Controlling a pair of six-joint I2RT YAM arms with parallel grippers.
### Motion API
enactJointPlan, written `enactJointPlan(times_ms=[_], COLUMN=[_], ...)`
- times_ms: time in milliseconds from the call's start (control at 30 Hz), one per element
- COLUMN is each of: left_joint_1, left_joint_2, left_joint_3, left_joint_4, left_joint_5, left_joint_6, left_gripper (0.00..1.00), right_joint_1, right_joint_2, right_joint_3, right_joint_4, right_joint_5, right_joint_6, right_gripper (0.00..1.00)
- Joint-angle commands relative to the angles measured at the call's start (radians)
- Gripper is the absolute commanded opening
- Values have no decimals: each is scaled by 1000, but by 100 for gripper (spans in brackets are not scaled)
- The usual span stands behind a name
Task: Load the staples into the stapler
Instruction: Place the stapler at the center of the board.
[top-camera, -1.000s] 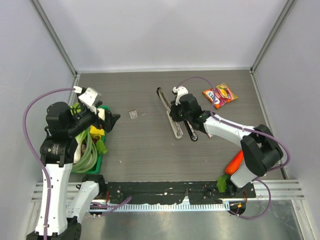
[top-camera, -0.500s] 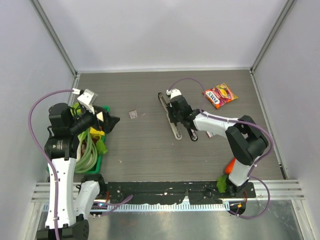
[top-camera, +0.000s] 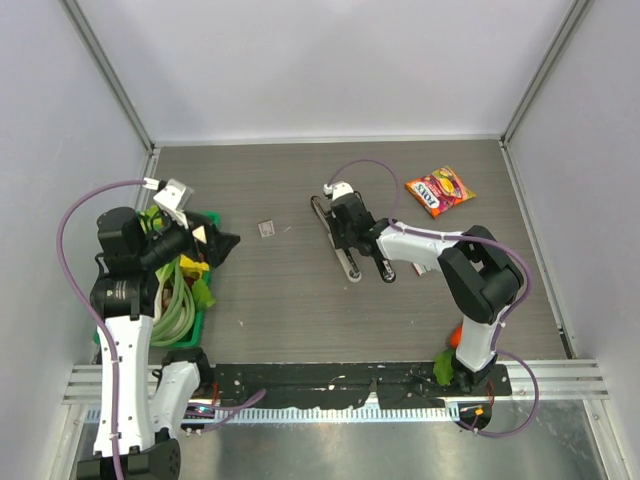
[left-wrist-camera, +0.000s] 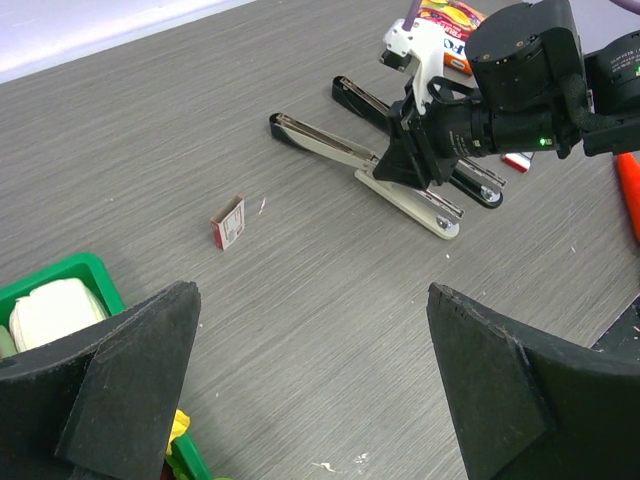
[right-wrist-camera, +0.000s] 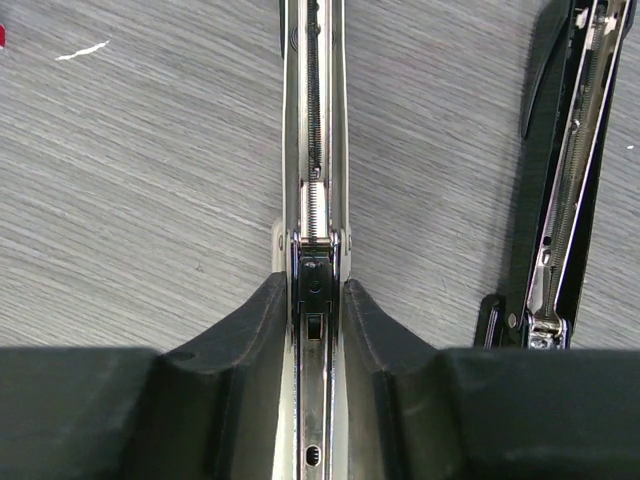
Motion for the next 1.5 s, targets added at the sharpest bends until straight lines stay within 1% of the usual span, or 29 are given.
enactJointPlan(times_ms=[0, 67, 100, 200, 267, 300, 333, 367, 400, 433, 467, 567, 600, 633, 667, 700, 733, 767, 800, 867, 933, 967, 1000, 1133, 1200, 1333, 1467], left_joint_1=[8, 7, 8, 10, 10, 8, 8, 10, 10, 10, 10, 10, 10, 10, 10, 8, 10, 10, 10, 10, 10, 10, 10, 10, 8, 8, 10], left_joint_2=[-15, -18, -18, -20, -20, -21, -21, -21, -21, -20, -21, -43, -52, -70, -82, -92, -110, -121, -127, -154, -174, -199, -213, -262, -286, -302, -299], left_joint_3=[-7, -5, -7, -8, -4, 2, 19, 33, 65, 80, 96, 114, 110, 92, 79, 70, 55, 50, 48, 53, 49, 39, 27, -54, -86, -102, -105], left_joint_4=[43, 43, 41, 41, 34, 24, 9, -34, -70, -104, -185, -313, -330, -342, -348, -365, -374, -379, -378, -356, -350, -349, -348, -388, -390, -381, -384], left_joint_5=[25, 25, 25, 25, 23, 22, 20, 11, 11, 10, 17, 30, 39, 45, 59, 83, 83, 77, 60, -44, -143, -156, -159, -66, -61, -92, -78], left_joint_6=[-8, -8, -8, -6, -4, 2, 21, 43, 66, 93, 164, 280, 299, 304, 304, 296, 296, 292, 264, 215, 180, 178, 180, 230, 241, 241, 247], left_gripper=[100, 100, 100, 100, 100, 100, 100, 100, 100, 100, 100, 100, 100, 100, 100, 100, 100, 100, 100, 100, 100, 100, 100, 100, 100, 100, 100], right_joint_1=[4, 2, 4, 4, 4, 2, -1, 1, -4, -11, -21, -128, -164, -244, -281, -315, -380, -405, -431, -467, -472, -475, -476, -484, -493, -522, -580], right_joint_2=[-37, -60, -75, -134, -192, -215, -244, -298, -325, -348, -403, -480, -517, -531, -540, -539, -534, -527, -516, -484, -452, -441, -432, -378, -358, -332, -298], right_joint_3=[65, 68, 68, 70, 94, 103, 113, 126, 131, 131, 113, 27, 3, -20, -56, -64, -70, -68, -65, -56, -56, -54, -53, -50, -47, -41, -19], right_joint_4=[48, 21, 18, 8, -14, -40, -58, -78, -131, -161, -184, -230, -239, -245, -255, -282, -294, -308, -336, -360, -371, -376, -380, -400, -416, -449, -514], right_joint_5=[20, 17, 14, 11, -6, -38, -54, -63, -65, -60, -52, -78, -94, -135, -163, -186, -207, -259, -279, -295, -280, -272, -261, -244, -253, -244, -304], right_joint_6=[-4, -16, -20, -41, -72, -140, -174, -241, -344, -396, -432, -501, -506, -509, -513, -515, -514, -504, -500, -500, -503, -506, -512, -520, -524, -550, -584], right_gripper=[38, 46, 55, 65, 66, 66, 66, 66, 67, 68, 68, 68, 68, 68, 71, 72, 72, 72, 72, 72, 72, 72, 72, 70, 69, 67, 63])
